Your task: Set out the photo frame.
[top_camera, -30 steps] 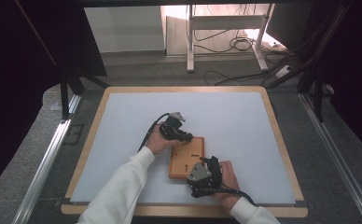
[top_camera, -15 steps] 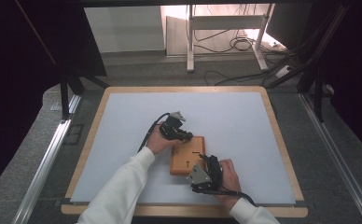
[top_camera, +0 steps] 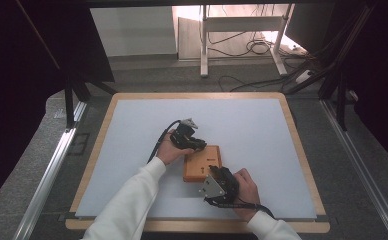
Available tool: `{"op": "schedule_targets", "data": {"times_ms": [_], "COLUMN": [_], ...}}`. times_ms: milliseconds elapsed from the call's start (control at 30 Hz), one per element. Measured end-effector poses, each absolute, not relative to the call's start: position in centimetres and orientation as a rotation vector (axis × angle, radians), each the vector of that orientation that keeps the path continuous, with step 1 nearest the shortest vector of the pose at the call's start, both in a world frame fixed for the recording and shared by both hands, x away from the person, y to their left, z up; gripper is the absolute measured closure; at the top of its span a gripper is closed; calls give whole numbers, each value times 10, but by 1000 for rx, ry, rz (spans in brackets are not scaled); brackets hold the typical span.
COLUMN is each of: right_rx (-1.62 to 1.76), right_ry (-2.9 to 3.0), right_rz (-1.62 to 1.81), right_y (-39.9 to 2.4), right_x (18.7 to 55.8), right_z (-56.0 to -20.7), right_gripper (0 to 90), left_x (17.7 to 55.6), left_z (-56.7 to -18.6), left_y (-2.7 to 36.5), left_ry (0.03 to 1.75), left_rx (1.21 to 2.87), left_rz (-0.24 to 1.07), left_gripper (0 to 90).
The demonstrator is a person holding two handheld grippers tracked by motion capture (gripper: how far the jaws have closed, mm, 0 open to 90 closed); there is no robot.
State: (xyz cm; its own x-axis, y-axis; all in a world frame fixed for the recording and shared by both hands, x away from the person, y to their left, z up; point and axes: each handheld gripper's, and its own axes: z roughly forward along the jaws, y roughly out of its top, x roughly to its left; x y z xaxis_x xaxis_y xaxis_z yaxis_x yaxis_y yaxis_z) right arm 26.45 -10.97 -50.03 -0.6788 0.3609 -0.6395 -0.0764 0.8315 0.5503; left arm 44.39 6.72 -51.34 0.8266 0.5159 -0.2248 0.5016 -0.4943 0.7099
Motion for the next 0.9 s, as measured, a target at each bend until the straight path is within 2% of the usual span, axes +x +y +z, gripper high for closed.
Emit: {"op": "schedule_targets", "data": {"times_ms": [233, 333, 567, 700, 900], "right_rx": [210, 208, 202, 204, 208], "right_ry": [2209, 2210, 2215, 2218, 2222], "right_rz": [730, 728, 727, 724, 726], "right_y": [-114, -115, -116, -117, -117], "right_x": [268, 268, 268, 269, 268], "right_z": [-493, -493, -492, -491, -491], "right_gripper": [514, 514, 516, 515, 514], "left_x": [438, 428, 395, 373, 350], "left_z": [-502, -496, -499, -504, -512], "left_y": [83, 99, 143, 162, 172], "left_ry": [786, 807, 850, 857, 849], "left_rx": [2115, 2092, 2060, 2036, 2060], "left_rz": [55, 104, 159, 185, 177], "left_gripper": [642, 567, 458, 407, 383]}}
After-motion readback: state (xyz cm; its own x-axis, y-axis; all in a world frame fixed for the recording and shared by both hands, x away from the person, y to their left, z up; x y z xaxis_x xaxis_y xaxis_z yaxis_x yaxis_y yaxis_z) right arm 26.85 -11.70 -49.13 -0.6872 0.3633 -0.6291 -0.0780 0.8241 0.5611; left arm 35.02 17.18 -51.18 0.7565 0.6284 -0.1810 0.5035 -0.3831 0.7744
